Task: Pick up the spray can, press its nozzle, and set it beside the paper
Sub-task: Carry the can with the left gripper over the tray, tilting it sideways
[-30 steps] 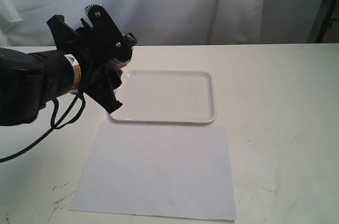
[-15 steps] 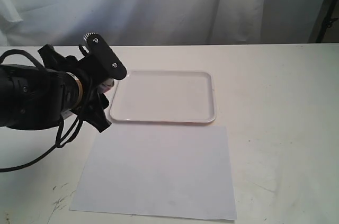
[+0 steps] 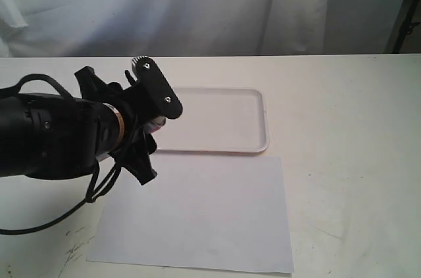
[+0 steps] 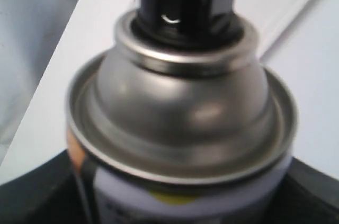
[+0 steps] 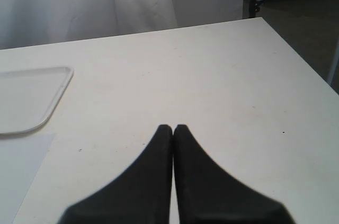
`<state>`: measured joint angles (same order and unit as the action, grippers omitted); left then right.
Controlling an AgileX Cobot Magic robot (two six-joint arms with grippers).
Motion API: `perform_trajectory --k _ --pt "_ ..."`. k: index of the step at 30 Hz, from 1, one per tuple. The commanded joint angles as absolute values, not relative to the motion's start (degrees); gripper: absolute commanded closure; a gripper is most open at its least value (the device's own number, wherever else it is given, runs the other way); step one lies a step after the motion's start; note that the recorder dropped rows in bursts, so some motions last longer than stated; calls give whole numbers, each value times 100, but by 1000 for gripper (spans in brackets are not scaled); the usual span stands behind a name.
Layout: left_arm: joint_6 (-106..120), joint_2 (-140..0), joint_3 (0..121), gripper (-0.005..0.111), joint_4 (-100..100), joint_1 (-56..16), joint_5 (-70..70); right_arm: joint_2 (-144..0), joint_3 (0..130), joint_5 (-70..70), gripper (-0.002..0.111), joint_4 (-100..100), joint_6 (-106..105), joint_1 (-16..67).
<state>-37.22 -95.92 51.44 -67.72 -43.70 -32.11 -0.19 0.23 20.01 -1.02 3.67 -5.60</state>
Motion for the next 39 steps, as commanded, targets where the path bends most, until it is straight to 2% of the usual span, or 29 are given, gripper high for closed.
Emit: perform_trajectory --k 1,6,16,24,28,31,39 --pt "-3542 -9548 5197 107 -6766 -4628 -3392 0 0 1902 108 -40 346 -587" --pt "-3403 -9548 5197 107 -6587 -4627 -3463 0 0 1070 108 -585 346 -587" --pt "-3135 -9548 5197 107 -6178 -4627 -3272 0 0 -179 108 -2874 654 -587" --pt "-3111 -9548 5197 107 -6178 -4627 -3260 0 0 -1421 108 -2761 529 -587" --pt "-3111 -9548 5197 107 -6178 -4627 -3167 -26 728 -992 108 -1791 529 -587" --pt "-3111 -9548 5197 107 -6178 -4627 -3167 -677 1553 -535 108 -1381 510 -587" --pt "-3111 -9548 5197 107 -6178 -4627 -3119 -3358 3298 1157 108 -1438 271 -546"
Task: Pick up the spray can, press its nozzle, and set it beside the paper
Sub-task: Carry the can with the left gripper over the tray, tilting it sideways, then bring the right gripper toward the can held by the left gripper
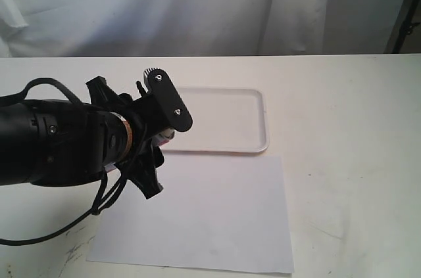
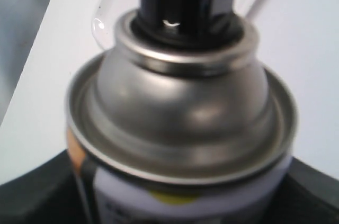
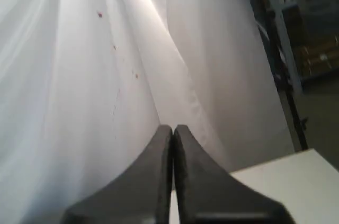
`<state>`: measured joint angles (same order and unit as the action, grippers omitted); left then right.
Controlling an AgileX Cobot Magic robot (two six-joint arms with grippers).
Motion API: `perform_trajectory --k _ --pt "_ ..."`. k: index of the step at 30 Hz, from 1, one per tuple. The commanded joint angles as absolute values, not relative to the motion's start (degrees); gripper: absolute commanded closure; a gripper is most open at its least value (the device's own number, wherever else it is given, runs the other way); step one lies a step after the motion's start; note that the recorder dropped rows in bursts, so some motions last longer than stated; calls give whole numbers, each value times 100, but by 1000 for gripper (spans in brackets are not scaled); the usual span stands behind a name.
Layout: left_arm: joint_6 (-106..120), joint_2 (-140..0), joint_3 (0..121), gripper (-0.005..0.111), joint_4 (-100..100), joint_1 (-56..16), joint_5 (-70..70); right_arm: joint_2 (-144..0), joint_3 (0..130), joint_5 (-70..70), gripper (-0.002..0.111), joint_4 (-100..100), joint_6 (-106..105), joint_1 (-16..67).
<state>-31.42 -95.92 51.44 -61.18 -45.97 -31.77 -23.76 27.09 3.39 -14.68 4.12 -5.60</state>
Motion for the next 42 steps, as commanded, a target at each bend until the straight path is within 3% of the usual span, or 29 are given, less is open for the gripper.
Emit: perform_trajectory --k 1,7,13,25,33,42 --pt "-3111 -9548 5197 107 -6178 -4627 -3107 -3648 3452 1388 108 -1464 237 -512" --pt "-3111 -9548 5197 107 -6178 -4627 -3010 -5129 3913 2504 108 -2243 -410 -82" --pt "-3111 -9548 5197 107 -6061 -4627 -2995 -6148 3913 2626 108 -3007 -731 329" --pt "-3111 -9548 5197 107 -5984 -4627 -2709 -6501 3913 1739 108 -4607 -1111 341" --pt "-2449 -9548 5197 107 -5901 -4627 -2815 -7219 4064 2197 108 -4790 -2278 341" --pt "-2057 -9704 5197 107 -6072 -4627 -3167 -8430 4801 3338 108 -6790 -4144 346"
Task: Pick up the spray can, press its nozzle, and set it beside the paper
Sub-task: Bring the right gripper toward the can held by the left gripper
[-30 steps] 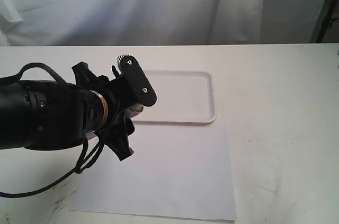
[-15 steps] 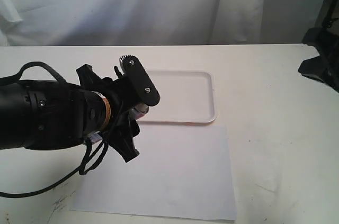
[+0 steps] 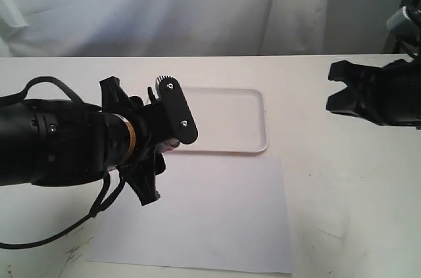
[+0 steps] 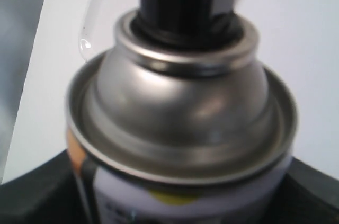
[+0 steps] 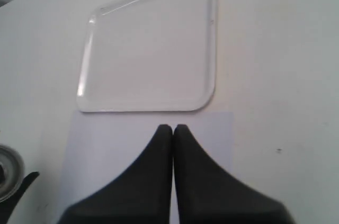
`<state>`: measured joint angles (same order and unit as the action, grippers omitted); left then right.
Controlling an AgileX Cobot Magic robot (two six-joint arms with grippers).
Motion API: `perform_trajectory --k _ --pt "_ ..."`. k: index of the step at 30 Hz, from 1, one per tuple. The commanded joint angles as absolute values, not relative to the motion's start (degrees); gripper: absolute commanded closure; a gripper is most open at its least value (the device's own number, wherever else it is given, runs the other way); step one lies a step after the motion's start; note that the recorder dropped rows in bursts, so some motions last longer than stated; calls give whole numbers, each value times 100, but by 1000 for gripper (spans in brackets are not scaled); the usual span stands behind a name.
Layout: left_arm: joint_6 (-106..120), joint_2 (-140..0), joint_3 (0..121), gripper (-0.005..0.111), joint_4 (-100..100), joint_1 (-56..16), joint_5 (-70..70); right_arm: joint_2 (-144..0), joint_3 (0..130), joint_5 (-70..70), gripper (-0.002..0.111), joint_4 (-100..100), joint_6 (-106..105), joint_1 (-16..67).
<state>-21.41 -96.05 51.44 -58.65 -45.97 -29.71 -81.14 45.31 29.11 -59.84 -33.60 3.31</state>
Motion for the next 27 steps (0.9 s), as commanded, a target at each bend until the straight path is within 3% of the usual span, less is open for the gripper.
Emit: perform_trajectory --k 1,6,27 --pt "-2032 -9774 5197 107 -6119 -4627 -3184 -8526 4862 3464 108 -6974 -4283 369" --pt "-1943 -10009 5197 107 -6247 -4627 -3789 -8833 5008 3539 108 -7048 -4489 643" --pt "-1599 -10030 5197 107 -5488 -4627 -3171 -10455 6162 4875 108 -7152 -4499 754"
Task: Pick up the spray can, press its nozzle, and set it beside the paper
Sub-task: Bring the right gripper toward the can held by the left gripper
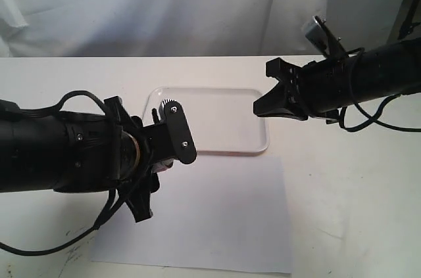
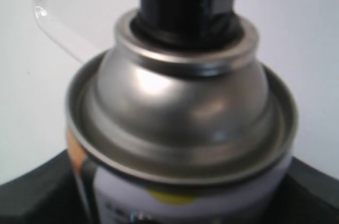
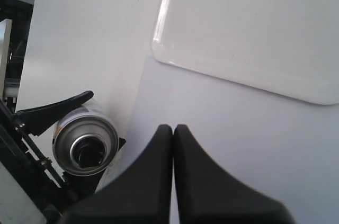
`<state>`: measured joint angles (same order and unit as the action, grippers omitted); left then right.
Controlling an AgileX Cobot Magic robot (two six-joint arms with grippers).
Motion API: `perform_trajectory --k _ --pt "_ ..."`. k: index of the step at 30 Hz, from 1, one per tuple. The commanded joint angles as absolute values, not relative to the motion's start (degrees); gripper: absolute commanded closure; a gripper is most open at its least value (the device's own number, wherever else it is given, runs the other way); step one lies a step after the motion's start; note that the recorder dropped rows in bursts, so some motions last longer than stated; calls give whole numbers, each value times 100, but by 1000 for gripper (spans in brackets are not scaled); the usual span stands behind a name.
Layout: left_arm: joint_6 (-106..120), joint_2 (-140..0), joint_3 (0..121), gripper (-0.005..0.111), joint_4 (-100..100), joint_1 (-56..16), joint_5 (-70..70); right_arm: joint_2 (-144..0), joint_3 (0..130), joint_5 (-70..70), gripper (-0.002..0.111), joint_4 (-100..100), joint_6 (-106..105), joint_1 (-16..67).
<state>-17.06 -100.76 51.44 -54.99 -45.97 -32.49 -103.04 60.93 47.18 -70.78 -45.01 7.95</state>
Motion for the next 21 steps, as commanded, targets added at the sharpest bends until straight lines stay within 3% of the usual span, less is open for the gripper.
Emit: perform_trajectory --k 1,21 --pt "-1599 -10030 5197 107 -5488 -4627 -3171 -10499 6162 4889 108 -7163 -4499 754" --pt "-1304 -10426 5197 107 -5429 -4627 -2880 -11321 6162 5605 108 -7858 -5064 972"
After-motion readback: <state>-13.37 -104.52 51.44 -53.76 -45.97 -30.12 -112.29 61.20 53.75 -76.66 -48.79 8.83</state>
